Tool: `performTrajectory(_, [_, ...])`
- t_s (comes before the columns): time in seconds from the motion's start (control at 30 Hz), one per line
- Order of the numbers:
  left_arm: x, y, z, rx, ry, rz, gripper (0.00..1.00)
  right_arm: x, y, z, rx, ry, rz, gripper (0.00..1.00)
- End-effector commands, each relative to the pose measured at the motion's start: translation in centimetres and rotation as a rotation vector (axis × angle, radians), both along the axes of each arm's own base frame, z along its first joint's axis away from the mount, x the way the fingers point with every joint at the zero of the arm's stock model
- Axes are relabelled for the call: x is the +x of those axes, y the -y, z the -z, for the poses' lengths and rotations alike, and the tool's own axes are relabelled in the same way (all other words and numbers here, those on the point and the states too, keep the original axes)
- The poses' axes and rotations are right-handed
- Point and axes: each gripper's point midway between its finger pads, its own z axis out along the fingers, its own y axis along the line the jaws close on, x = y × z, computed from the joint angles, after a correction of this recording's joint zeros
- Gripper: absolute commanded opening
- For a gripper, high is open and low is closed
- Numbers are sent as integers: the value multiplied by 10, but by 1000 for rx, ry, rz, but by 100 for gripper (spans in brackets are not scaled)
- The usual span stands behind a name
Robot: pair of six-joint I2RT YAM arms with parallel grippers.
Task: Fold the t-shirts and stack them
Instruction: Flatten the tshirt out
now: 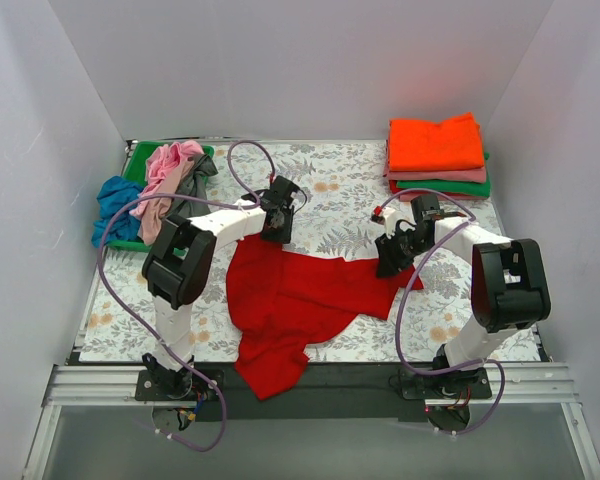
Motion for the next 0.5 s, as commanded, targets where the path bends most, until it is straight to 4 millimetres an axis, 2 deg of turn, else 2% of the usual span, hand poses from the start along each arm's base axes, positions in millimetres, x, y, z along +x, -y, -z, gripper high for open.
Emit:
performTrajectory(0.0, [6, 3, -4, -1, 3, 17, 24, -1, -6, 0, 38, -22, 4, 41])
performTrajectory(0.03, [5, 3, -5, -2, 2, 18, 15, -1, -6, 0, 41, -27, 6, 37])
performTrajectory(0.1, [6, 4, -6, -7, 6, 21, 7, 0, -7, -2, 49, -21, 3, 33])
performTrajectory(0.13, [6, 5, -8, -9, 8, 24, 2, 0, -8, -4, 57, -16, 1, 24])
performTrajectory(0.2, [9, 6, -17, -19, 30, 25, 0, 3, -9, -11, 63, 2, 1, 15])
performTrajectory(0.23, [10, 7, -22, -26, 42, 26, 0, 5, -9, -15, 63, 16, -2, 7])
performTrajectory(0.27, [12, 8, -33, -36, 69, 28, 0, 8, -8, -21, 63, 36, -1, 3])
performTrajectory(0.37, [15, 7, -53, -53, 114, 25, 0, 16, -4, -37, 54, 91, 5, 1])
performTrajectory(0.4, [17, 6, -70, -71, 152, 22, 0, 19, -2, -43, 52, 113, 4, 1])
performTrajectory(0.47, [16, 4, -84, -85, 180, 18, 0, 24, 1, -59, 49, 158, 0, 1])
